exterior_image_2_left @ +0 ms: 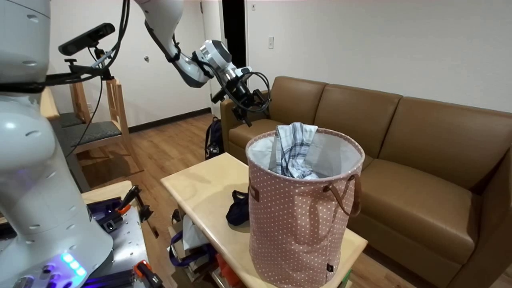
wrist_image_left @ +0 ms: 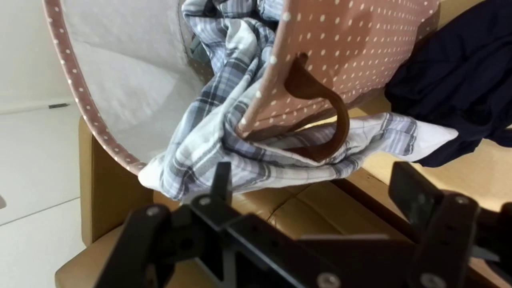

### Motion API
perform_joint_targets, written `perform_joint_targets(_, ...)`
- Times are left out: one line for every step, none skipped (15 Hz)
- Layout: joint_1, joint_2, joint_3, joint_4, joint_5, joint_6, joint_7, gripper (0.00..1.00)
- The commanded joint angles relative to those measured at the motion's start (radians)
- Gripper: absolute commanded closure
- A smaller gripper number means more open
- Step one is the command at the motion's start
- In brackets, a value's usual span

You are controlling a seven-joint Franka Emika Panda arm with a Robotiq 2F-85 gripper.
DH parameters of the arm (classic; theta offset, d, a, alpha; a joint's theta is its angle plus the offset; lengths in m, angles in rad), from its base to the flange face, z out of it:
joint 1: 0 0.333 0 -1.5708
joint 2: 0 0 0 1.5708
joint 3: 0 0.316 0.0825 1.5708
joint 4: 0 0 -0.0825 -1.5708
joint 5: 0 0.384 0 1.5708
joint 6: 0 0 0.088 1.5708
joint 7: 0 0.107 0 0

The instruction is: Put the pajama pants into the laundry bin

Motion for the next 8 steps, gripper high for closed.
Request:
perform_joint_targets(0.016, 0.024, 0.001, 0.025, -0.046, -0.068, 0.004, 0.0)
perform_joint_targets(0.021, 0.038, 0.005, 0.05, -0.061, -0.068, -0.008, 0.0)
perform_joint_targets(0.026, 0.048, 0.009, 0.066, -0.084, -0.066, -0.017, 0.0)
perform_joint_targets(0.036, 0.056, 0.011, 0.08, -0.125, -0.059, -0.033, 0.0)
perform_joint_targets(0.047, 0.063, 0.015, 0.094, -0.17, -0.057, -0.052, 0.0)
perform_joint_targets(0.054, 0.07, 0.017, 0.105, -0.208, -0.063, -0.068, 0.0)
perform_joint_targets(0.059, 0.074, 0.019, 0.115, -0.24, -0.07, -0.092, 0.0)
perform_joint_targets(0.06, 0.079, 0.02, 0.12, -0.265, -0.081, -0.118, 0.0)
